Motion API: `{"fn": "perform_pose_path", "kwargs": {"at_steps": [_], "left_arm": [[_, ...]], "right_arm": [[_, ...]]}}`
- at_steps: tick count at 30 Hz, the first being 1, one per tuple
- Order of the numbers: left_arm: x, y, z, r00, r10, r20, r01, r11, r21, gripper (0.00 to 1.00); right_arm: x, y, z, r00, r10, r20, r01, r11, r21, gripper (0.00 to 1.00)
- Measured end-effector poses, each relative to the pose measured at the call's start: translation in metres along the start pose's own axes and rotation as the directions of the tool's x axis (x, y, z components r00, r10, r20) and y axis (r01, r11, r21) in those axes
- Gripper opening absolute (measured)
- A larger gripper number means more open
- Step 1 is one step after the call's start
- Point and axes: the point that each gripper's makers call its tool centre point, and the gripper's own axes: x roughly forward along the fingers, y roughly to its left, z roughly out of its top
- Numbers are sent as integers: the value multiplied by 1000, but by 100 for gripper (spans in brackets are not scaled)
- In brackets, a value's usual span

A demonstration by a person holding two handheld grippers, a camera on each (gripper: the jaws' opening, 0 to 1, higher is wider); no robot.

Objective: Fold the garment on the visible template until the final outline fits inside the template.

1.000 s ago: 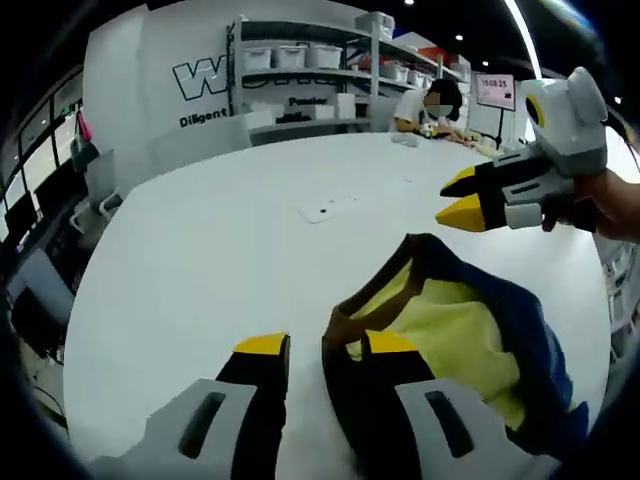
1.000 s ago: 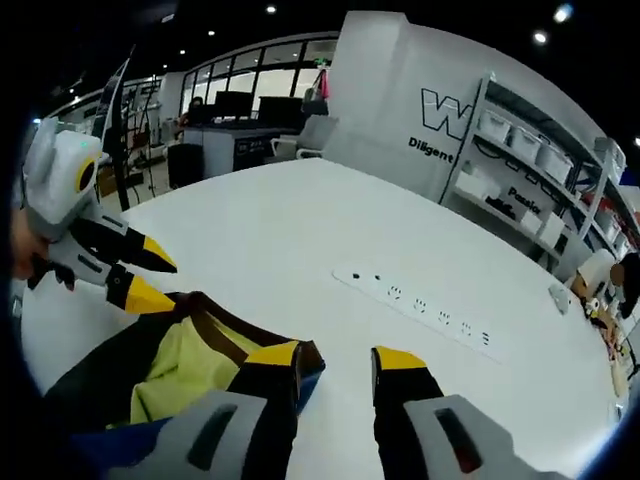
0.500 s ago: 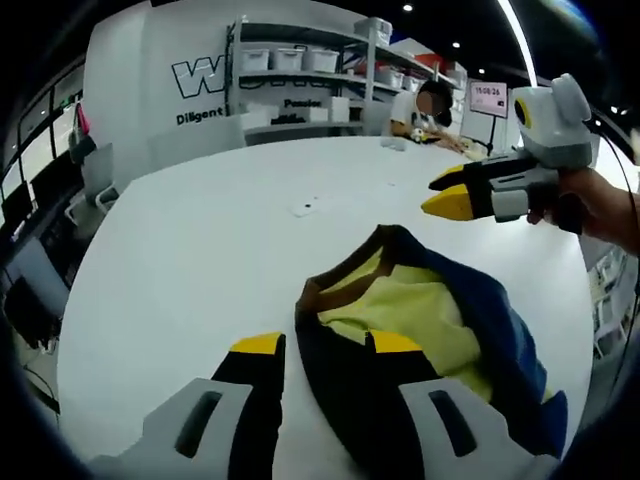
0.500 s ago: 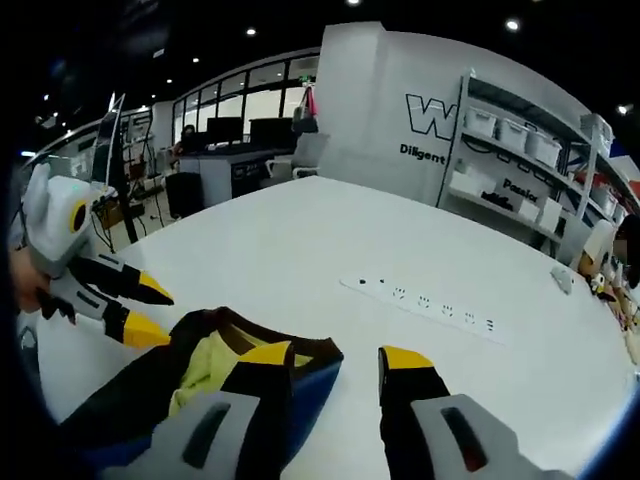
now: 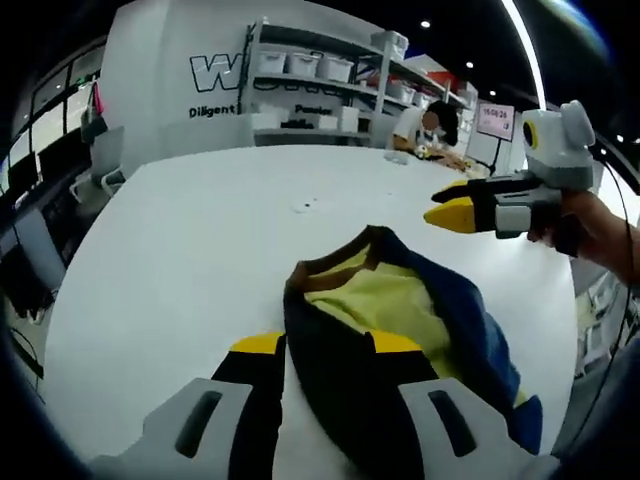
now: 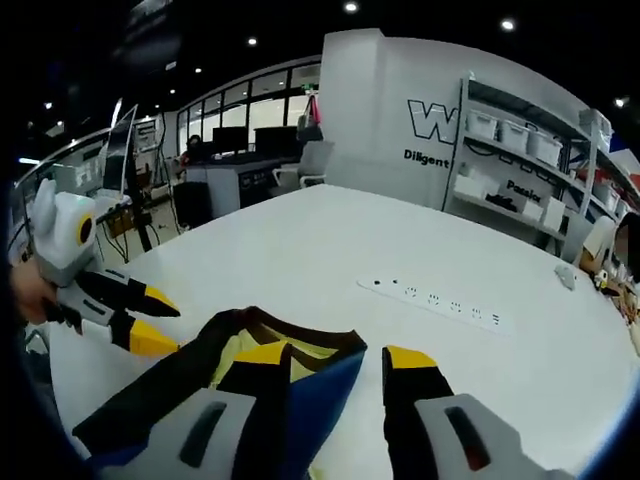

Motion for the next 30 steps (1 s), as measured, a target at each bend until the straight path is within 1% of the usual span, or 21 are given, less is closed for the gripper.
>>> {"fn": "perform_pose_path", "kwargs": {"at_steps": [3, 6, 10, 14, 20, 22, 25, 28, 30], "left_arm": [[-5, -3, -4, 1000, -1, 3, 1, 1000, -10, 26], [-9, -7, -10, 1000, -4, -2, 4, 1000, 0, 26], [-14, -9, -17, 1000, -1, -5, 1, 1000, -14, 27], [-24, -11, -28, 1000, -3, -21, 3, 1000, -22, 27], [-35, -10, -50, 999, 5, -41, -8, 998, -66, 27], [-38, -11, -54, 999, 3, -47, -6, 997, -79, 27], [-42, -14, -59, 998, -3, -57, -1, 997, -79, 28], [-47, -19, -67, 998, -19, -66, 11, 994, -110, 28], [-50, -19, -70, 998, -20, -65, 12, 993, -121, 28]], "right_arm": [[-5, 7, -1, 1000, 9, 7, -9, 1000, 5, 33], [-9, 16, -4, 1000, 20, 10, -20, 1000, 16, 33], [-14, 27, -7, 999, 33, 17, -33, 999, 33, 33], [-20, 39, -11, 999, 41, 20, -41, 999, 31, 33], [-28, 53, -19, 999, 49, 17, -49, 998, 34, 34], [-29, 57, -22, 999, 52, 15, -52, 998, 31, 34], [-31, 62, -26, 999, 53, 9, -53, 998, 28, 34], [-32, 68, -34, 998, 61, -2, -61, 997, 47, 33], [-33, 72, -37, 998, 67, -7, -67, 996, 50, 33]]}}
